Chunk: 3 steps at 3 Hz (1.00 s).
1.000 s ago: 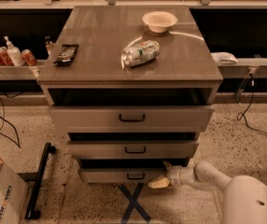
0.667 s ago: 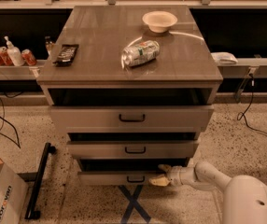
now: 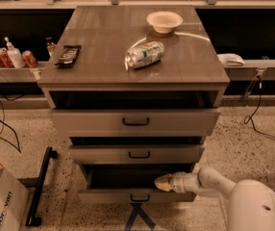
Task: Open bottom drawer
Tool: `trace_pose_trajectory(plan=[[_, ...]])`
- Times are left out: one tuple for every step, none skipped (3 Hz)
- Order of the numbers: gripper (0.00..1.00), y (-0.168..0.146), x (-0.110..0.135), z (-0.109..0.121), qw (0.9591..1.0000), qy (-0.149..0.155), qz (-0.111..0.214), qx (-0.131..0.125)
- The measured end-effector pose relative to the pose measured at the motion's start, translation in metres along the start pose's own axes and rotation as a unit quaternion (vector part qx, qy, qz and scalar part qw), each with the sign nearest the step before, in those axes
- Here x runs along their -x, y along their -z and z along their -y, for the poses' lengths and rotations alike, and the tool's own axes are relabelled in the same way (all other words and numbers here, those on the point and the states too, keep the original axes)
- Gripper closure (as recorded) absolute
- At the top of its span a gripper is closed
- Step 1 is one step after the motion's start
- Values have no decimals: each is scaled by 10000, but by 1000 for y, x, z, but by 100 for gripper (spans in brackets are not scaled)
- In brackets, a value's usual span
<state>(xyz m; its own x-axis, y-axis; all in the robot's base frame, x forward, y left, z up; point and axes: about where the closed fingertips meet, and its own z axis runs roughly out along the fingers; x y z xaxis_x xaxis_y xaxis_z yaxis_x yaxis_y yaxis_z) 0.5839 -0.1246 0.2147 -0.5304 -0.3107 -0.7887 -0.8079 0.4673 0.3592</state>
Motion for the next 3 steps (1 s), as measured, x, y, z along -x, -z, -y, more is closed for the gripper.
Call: trace_pose_trajectory(plan=[[47, -2, 0, -2, 10000, -1, -3, 20], [23, -7, 4, -3, 9996, 159, -222, -39], [1, -2, 2, -14, 9976, 302, -615, -114]])
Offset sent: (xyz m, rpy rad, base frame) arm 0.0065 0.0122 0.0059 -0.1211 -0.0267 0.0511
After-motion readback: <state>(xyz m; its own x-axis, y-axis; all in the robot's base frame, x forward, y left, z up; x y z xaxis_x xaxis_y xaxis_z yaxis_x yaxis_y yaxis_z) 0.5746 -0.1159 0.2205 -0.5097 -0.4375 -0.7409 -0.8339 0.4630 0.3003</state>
